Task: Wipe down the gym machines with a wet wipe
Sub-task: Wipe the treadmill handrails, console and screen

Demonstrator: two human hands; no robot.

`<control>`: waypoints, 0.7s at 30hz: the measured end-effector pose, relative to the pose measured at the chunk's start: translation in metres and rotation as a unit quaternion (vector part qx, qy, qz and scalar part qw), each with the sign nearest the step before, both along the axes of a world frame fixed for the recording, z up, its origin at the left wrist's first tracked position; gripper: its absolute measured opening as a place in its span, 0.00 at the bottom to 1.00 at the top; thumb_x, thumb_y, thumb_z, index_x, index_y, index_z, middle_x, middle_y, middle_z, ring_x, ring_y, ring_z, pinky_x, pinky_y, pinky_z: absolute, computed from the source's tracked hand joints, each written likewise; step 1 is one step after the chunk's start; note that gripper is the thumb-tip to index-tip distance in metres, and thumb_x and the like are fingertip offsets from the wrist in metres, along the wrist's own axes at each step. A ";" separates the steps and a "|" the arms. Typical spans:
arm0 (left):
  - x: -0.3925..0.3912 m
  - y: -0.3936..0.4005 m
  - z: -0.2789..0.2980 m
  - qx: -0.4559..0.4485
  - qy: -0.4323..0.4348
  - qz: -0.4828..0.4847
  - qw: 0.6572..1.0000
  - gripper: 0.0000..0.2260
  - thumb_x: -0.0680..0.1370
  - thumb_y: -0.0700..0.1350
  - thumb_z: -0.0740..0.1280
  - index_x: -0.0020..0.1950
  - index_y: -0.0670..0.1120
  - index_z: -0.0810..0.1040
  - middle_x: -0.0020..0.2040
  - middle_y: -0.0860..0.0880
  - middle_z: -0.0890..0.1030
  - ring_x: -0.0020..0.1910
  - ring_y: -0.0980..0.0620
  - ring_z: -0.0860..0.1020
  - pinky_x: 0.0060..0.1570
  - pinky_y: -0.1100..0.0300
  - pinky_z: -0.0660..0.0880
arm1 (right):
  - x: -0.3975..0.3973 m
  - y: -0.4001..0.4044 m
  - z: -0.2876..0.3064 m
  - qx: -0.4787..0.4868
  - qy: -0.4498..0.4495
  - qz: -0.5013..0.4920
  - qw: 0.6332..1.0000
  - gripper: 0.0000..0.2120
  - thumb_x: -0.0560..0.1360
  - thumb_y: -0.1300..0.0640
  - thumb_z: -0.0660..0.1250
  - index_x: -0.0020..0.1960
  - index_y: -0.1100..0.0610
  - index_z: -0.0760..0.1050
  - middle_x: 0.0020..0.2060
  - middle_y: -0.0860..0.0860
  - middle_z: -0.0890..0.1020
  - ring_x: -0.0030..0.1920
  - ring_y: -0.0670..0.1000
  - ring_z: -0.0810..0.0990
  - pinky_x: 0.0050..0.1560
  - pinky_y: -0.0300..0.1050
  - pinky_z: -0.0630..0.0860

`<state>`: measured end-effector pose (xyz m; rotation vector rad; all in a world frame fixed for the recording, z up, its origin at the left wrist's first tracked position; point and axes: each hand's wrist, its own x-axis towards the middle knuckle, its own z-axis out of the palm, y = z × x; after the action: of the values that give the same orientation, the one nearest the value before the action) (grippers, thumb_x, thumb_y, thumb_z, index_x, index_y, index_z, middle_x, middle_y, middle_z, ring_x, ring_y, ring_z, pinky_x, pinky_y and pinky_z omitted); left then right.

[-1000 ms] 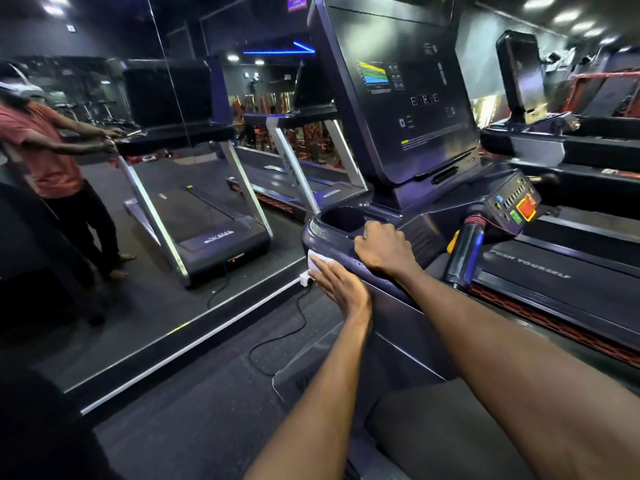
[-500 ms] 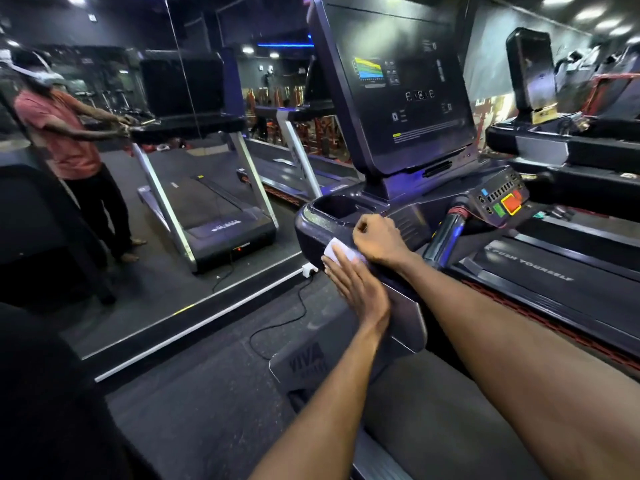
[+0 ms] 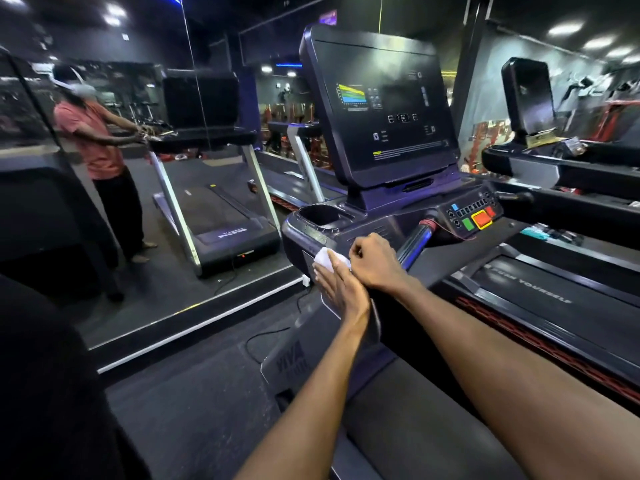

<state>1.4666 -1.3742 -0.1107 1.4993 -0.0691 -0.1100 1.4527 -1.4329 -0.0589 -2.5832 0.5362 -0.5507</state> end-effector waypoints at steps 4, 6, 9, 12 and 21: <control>0.007 -0.008 -0.020 -0.095 0.010 0.053 0.994 0.37 0.78 0.69 0.49 0.76 0.43 0.63 0.76 0.39 0.64 0.75 0.41 0.62 0.75 0.47 0.56 | -0.019 -0.009 -0.002 -0.023 0.020 0.036 0.999 0.10 0.73 0.62 0.60 0.47 0.53 0.77 0.52 0.58 0.78 0.57 0.61 0.77 0.57 0.50 0.73; 0.009 -0.010 -0.022 -0.073 0.032 0.058 0.995 0.38 0.73 0.63 0.46 0.75 0.40 0.64 0.73 0.36 0.67 0.72 0.39 0.65 0.72 0.46 0.59 | -0.027 -0.014 -0.004 -0.035 0.027 0.050 0.998 0.12 0.74 0.63 0.59 0.52 0.55 0.78 0.54 0.58 0.78 0.58 0.60 0.76 0.60 0.50 0.72; -0.020 -0.003 -0.001 0.021 -0.033 0.020 0.999 0.28 0.81 0.50 0.48 0.79 0.42 0.58 0.78 0.39 0.61 0.76 0.42 0.58 0.75 0.50 0.50 | -0.035 -0.019 -0.012 -0.045 0.021 0.054 0.997 0.12 0.76 0.60 0.60 0.56 0.55 0.78 0.55 0.59 0.79 0.59 0.60 0.76 0.60 0.51 0.72; -0.020 -0.002 -0.005 0.021 -0.029 0.049 0.998 0.28 0.81 0.51 0.49 0.79 0.41 0.60 0.77 0.39 0.63 0.75 0.41 0.60 0.74 0.49 0.53 | -0.042 -0.021 -0.017 -0.051 0.014 0.056 0.997 0.11 0.77 0.57 0.60 0.57 0.54 0.77 0.55 0.59 0.79 0.58 0.61 0.76 0.60 0.53 0.73; -0.007 -0.001 -0.027 0.072 0.010 0.049 0.996 0.20 0.85 0.43 0.49 0.75 0.35 0.61 0.75 0.34 0.63 0.75 0.38 0.60 0.72 0.48 0.54 | -0.045 -0.018 -0.017 -0.049 0.019 0.047 0.998 0.14 0.76 0.59 0.56 0.58 0.54 0.76 0.56 0.58 0.78 0.59 0.62 0.76 0.61 0.56 0.74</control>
<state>1.4600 -1.3749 -0.1374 1.6433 0.0284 -0.0525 1.4080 -1.4512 -0.0762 -2.7010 0.4077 -0.5101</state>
